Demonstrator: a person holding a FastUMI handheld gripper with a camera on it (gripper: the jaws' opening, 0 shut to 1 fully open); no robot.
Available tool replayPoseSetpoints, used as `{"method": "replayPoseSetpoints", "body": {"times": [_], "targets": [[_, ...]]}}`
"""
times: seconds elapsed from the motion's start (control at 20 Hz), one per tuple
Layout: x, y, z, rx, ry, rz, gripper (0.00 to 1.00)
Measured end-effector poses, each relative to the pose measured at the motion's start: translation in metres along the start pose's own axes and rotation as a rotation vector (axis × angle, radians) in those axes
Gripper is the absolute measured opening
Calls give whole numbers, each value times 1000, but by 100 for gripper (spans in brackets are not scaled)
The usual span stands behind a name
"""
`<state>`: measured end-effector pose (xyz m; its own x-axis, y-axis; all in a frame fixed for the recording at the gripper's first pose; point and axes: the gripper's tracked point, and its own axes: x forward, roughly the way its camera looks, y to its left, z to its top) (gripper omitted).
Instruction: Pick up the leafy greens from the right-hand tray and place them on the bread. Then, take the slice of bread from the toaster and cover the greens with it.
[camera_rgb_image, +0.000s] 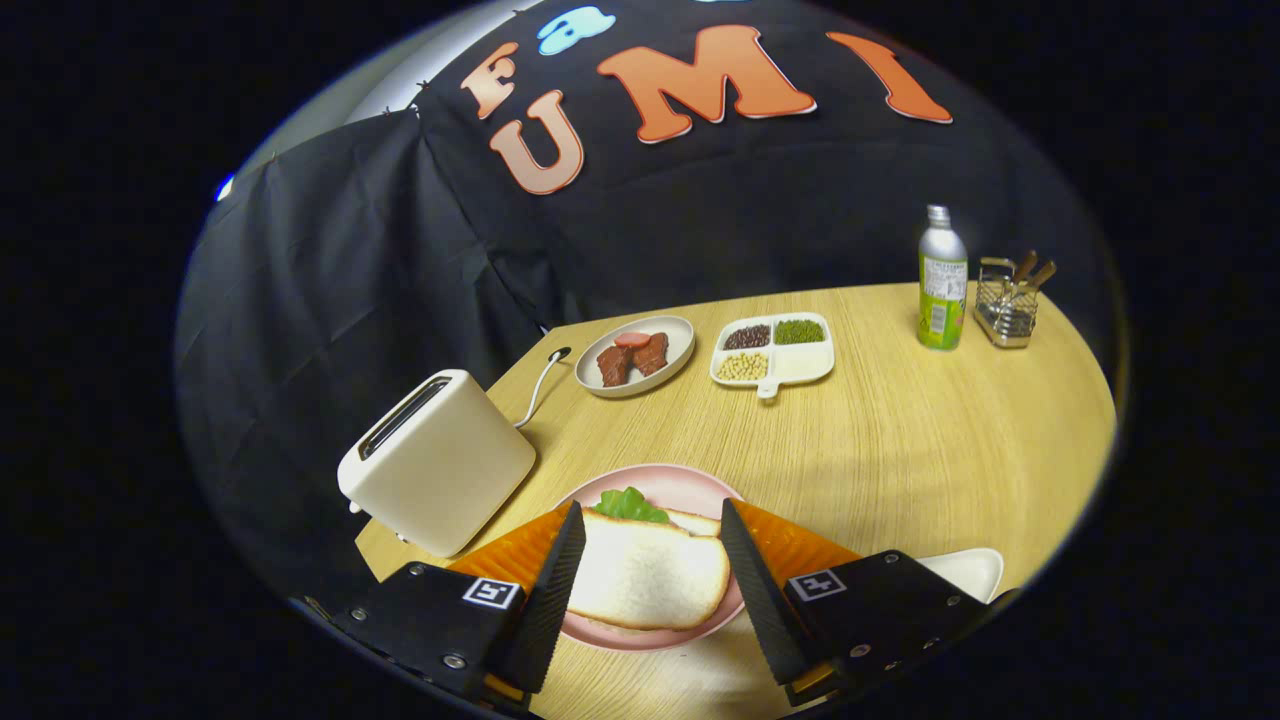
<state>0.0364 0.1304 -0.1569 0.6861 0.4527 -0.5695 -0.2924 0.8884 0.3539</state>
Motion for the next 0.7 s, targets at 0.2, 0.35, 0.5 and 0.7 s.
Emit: {"method": "replayPoseSetpoints", "body": {"times": [0.2, 0.35, 0.5, 0.7], "targets": [[-25, 6, 45, -102, -178, -78, 90], [-44, 9, 75, -176, -313, -152, 94], [-60, 15, 94, -216, -406, -197, 96], [-76, 26, 107, -235, -483, -222, 97]]}}
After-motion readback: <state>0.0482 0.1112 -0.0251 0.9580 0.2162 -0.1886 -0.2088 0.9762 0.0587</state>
